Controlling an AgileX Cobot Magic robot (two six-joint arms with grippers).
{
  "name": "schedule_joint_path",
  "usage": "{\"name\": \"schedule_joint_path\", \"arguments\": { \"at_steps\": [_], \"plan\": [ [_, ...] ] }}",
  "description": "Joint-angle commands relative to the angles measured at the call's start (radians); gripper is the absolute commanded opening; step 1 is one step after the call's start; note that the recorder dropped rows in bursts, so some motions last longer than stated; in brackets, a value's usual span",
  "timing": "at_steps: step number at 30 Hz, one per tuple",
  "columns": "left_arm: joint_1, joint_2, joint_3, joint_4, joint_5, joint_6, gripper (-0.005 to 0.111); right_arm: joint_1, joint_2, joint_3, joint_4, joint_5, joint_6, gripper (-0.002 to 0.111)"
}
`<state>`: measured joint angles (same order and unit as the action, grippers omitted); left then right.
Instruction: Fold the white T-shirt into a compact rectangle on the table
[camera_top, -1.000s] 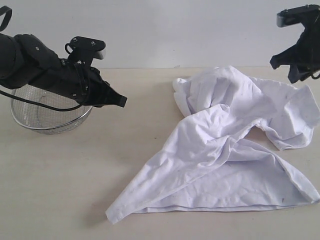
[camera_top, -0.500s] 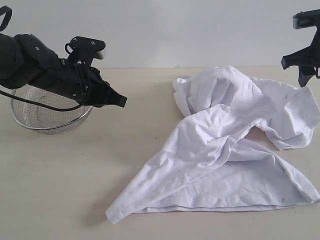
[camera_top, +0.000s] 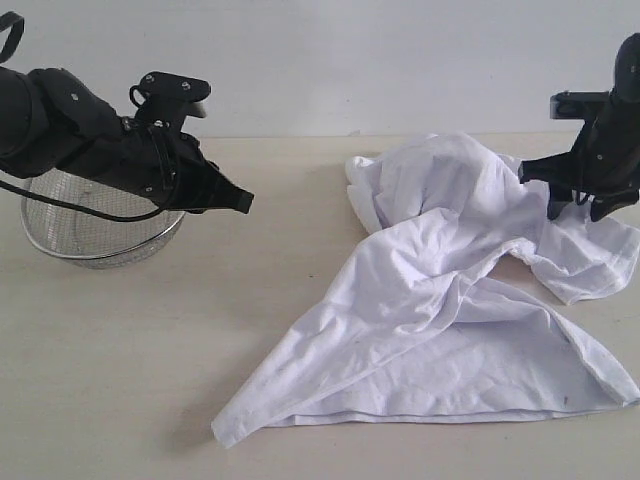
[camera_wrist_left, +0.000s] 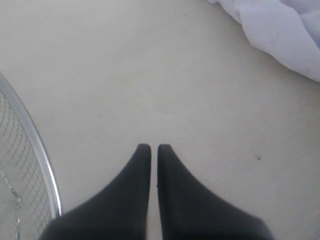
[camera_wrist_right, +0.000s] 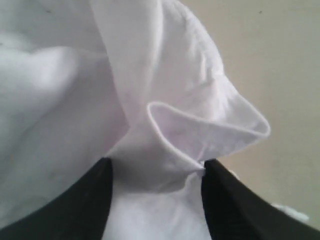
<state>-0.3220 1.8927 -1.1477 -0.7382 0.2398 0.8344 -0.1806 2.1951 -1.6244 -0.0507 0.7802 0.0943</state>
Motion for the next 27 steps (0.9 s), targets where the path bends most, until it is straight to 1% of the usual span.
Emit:
{"name": "schedule_joint_path", "arguments": {
  "at_steps": [1,3,5,10,11,16,18,20,24,27],
  "plan": [
    [-0.004,0.021,-0.005,-0.004,-0.029,0.003,0.004,-0.009,0.028,-0.003,0.071,-0.046,-0.045,0.049],
    [-0.004,0.059,-0.005,-0.004,-0.030,0.003,0.004,-0.009,0.029,-0.003,0.129,-0.073,-0.075,0.046],
    [-0.004,0.087,-0.005,-0.004,-0.048,0.003,0.004,-0.009,0.029,-0.003,0.180,-0.078,-0.109,0.037],
    [0.004,0.119,-0.005,-0.001,-0.080,0.003,0.004,-0.009,0.030,-0.003,0.187,-0.076,-0.130,0.003],
    [0.010,0.119,-0.005,-0.001,-0.087,0.003,0.004,-0.009,0.030,-0.003,0.187,-0.076,-0.130,0.000],
    [0.050,0.119,-0.005,-0.001,-0.130,0.003,0.004,-0.009,0.030,-0.003,0.198,-0.081,-0.196,0.000],
    [0.074,0.119,-0.005,-0.001,-0.130,0.003,0.004,-0.009,0.030,-0.003,0.250,-0.078,-0.247,0.000],
    [0.100,0.119,-0.005,-0.001,-0.138,0.003,0.004,-0.009,0.030,-0.003,0.348,-0.074,-0.340,0.000],
    [0.149,0.119,-0.005,-0.001,-0.140,0.003,0.004,-0.009,0.026,-0.003,0.604,-0.070,-0.585,0.000],
    [0.174,0.119,-0.005,0.002,-0.138,0.003,0.004,-0.009,0.004,-0.003,0.752,-0.044,-0.704,0.000]
  ]
}}
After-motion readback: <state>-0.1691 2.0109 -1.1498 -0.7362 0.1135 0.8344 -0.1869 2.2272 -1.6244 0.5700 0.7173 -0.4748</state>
